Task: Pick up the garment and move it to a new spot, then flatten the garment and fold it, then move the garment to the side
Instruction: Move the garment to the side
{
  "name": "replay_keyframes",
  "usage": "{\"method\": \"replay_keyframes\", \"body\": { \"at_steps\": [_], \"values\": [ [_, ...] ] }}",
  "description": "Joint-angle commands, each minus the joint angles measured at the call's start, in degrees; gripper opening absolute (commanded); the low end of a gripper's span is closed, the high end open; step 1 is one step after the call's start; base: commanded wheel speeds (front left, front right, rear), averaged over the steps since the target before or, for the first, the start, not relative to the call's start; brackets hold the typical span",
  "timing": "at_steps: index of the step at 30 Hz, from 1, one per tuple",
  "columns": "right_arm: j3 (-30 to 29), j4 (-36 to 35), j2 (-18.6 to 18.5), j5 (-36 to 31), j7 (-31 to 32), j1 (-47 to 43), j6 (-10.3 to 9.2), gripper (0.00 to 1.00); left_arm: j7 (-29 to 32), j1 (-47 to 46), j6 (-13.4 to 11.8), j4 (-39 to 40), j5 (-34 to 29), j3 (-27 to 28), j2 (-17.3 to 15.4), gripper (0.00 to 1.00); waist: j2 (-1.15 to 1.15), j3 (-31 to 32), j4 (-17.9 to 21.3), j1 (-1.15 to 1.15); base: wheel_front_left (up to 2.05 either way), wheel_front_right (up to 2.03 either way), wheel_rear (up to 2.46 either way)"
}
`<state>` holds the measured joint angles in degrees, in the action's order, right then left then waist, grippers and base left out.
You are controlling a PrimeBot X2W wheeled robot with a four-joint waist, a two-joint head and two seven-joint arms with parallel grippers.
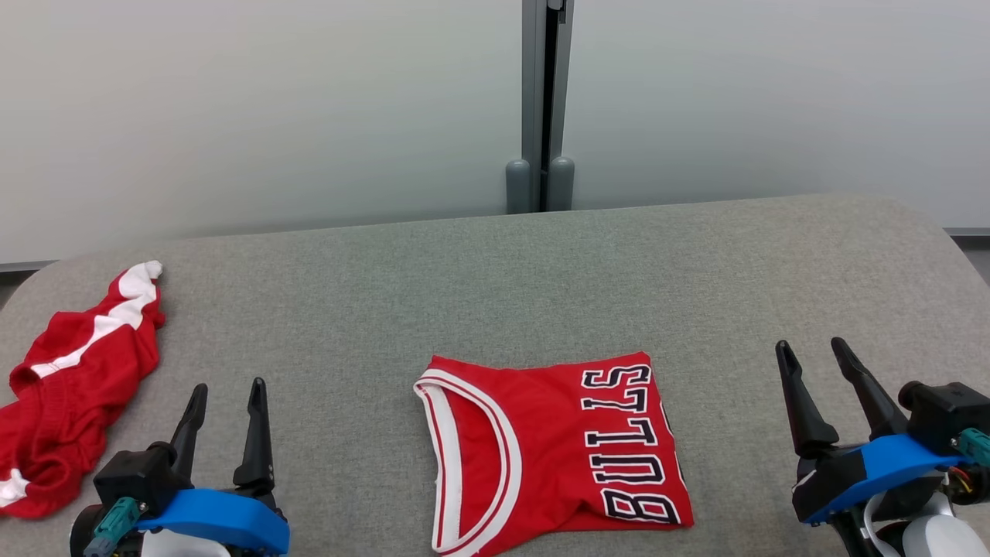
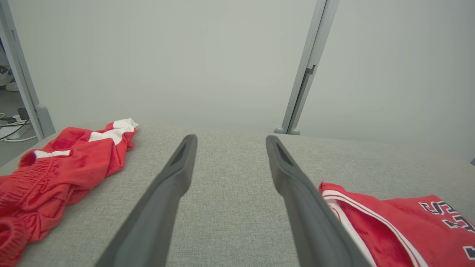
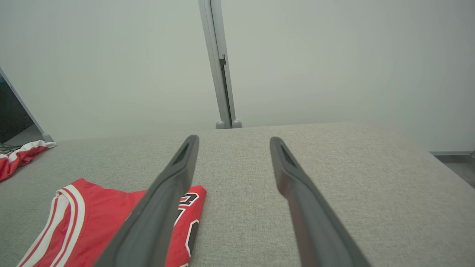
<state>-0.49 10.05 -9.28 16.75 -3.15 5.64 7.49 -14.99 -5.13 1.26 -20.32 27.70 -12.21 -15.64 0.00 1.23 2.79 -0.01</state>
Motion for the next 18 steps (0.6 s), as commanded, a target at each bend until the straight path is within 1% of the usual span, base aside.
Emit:
{"method": "replay_keyframes", "body": {
  "at_steps": [1, 15, 18],
  "values": [
    [-0.3, 0.1, 0.3, -0.3, 0.1, -0.4, 0.01, 1.00, -0.3, -0.3, 0.2, -0.1, 0.0, -0.3, 0.2, 1.00, 0.00, 0.0, -0.1, 0.01, 0.00, 0.00, 0.00],
    [0.0, 1.4, 0.6, -0.6, 0.8, -0.1, 0.01, 1.00, -0.3, -1.0, 0.6, -1.9, 0.4, -0.4, 0.1, 1.00, 0.00, -0.7, -0.7, 0.01, 0.00, 0.00, 0.00],
    [0.1, 1.1, 1.1, -0.7, 1.9, 0.5, 0.01, 1.00, -0.3, -1.0, 0.6, -1.5, 0.4, -0.4, 0.1, 1.00, 0.00, -0.9, -0.7, 0.01, 0.00, 0.00, 0.00]
  ]
}}
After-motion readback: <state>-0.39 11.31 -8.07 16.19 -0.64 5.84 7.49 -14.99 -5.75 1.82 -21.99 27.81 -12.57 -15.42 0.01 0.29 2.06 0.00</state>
